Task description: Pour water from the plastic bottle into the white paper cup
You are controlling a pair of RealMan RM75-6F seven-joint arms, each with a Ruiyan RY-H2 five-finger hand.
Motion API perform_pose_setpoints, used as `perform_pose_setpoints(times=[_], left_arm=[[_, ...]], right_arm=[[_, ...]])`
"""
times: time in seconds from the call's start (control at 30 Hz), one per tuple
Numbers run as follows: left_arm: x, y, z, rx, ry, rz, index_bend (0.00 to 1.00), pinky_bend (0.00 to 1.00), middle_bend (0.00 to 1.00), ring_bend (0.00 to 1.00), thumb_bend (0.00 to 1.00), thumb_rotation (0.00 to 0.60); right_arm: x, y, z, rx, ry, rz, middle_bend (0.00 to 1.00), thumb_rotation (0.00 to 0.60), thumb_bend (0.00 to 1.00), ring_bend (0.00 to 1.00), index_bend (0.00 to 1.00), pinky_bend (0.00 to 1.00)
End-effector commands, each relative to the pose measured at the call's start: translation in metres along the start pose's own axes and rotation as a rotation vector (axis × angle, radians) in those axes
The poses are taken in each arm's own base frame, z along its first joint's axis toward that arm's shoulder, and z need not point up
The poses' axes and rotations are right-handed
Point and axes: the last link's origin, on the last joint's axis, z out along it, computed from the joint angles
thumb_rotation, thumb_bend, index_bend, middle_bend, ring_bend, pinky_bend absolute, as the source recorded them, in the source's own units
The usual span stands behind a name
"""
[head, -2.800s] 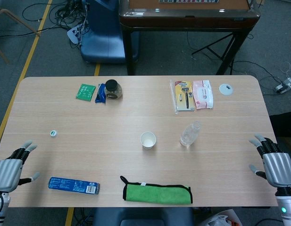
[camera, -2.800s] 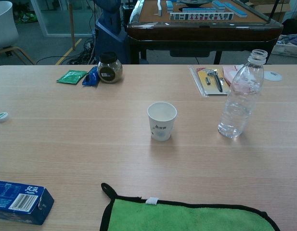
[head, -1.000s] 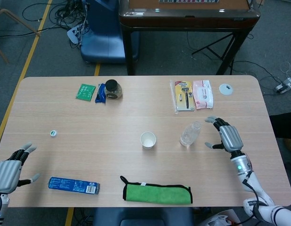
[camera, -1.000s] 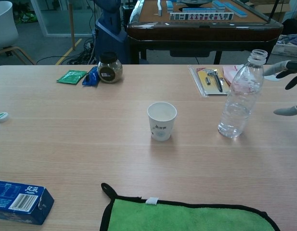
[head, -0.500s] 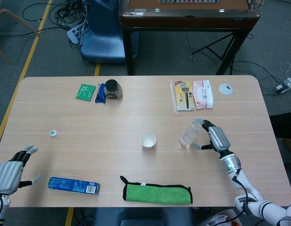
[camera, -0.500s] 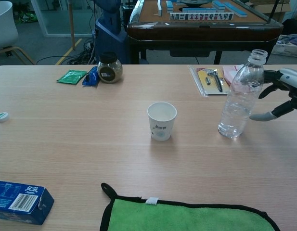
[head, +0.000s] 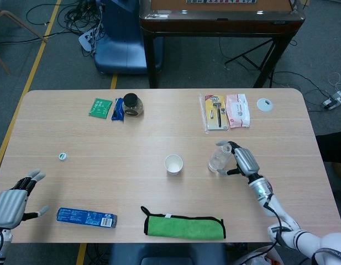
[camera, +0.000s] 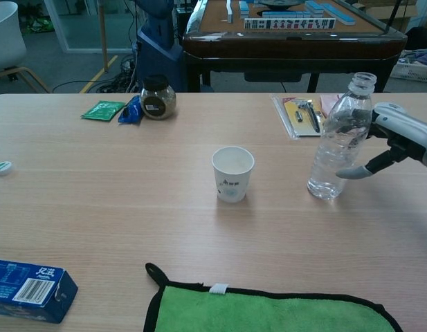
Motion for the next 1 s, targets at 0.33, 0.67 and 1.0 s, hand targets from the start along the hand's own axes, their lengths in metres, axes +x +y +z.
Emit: perform_pose_setpoints(times=[0.33, 0.67, 1.0], left_arm=[[0.001, 0.000, -0.001, 0.003, 0.002, -0.003, 0.21, 0.56, 0.14, 0.23, 0.11, 0.600], [0.001, -0.001, -0.001, 0.005, 0.003, -0.005, 0.21, 0.56, 0.14, 0.23, 0.11, 0.600], [0.002, -0.001, -0.001, 0.007, 0.007, -0.010, 0.21, 0.56, 0.14, 0.23, 0.11, 0.600]], right_arm=[[-0.007, -0.005, 0.007, 0.007, -0.010, 0.030, 0.30, 0.600, 0.00, 0.17, 0.26, 0.31], [-0.012, -0.004, 0.011, -0.014, -0.029, 0.073, 0.37, 0.600, 0.03, 0.25, 0.32, 0.36], [-0.015, -0.002, 0.014, -0.023, -0.011, 0.085, 0.45, 0.600, 0.14, 0.34, 0.41, 0.42]])
